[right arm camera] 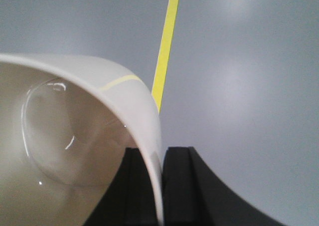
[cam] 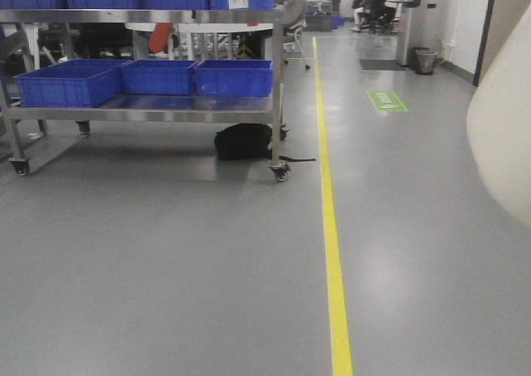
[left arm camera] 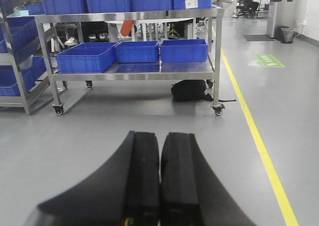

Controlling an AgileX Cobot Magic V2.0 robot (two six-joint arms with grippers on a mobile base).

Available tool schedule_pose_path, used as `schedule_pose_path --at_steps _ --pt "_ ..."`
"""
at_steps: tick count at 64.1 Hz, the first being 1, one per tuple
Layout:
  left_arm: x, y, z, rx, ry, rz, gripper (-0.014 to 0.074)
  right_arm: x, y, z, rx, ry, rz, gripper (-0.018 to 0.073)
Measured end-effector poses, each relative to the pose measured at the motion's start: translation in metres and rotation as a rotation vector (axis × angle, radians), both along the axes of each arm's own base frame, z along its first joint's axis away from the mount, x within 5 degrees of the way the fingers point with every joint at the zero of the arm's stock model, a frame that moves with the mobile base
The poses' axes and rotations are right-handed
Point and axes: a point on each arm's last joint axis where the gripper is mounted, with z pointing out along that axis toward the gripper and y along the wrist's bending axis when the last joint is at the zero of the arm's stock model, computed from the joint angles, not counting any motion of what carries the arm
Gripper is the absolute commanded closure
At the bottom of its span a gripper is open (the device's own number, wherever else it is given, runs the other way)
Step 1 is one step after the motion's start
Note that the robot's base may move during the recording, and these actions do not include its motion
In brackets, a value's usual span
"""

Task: Move white bin to right shelf second layer
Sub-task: 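Drive along the yellow floor line past the crate carts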

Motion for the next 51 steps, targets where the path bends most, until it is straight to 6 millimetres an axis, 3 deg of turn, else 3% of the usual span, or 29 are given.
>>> schedule_pose_path --at_steps 51 --pt "0.0 0.0 0.0 0.0 0.0 0.0 0.0512 0.0 0.0 0.0 0.0 0.0 0.0 0.051"
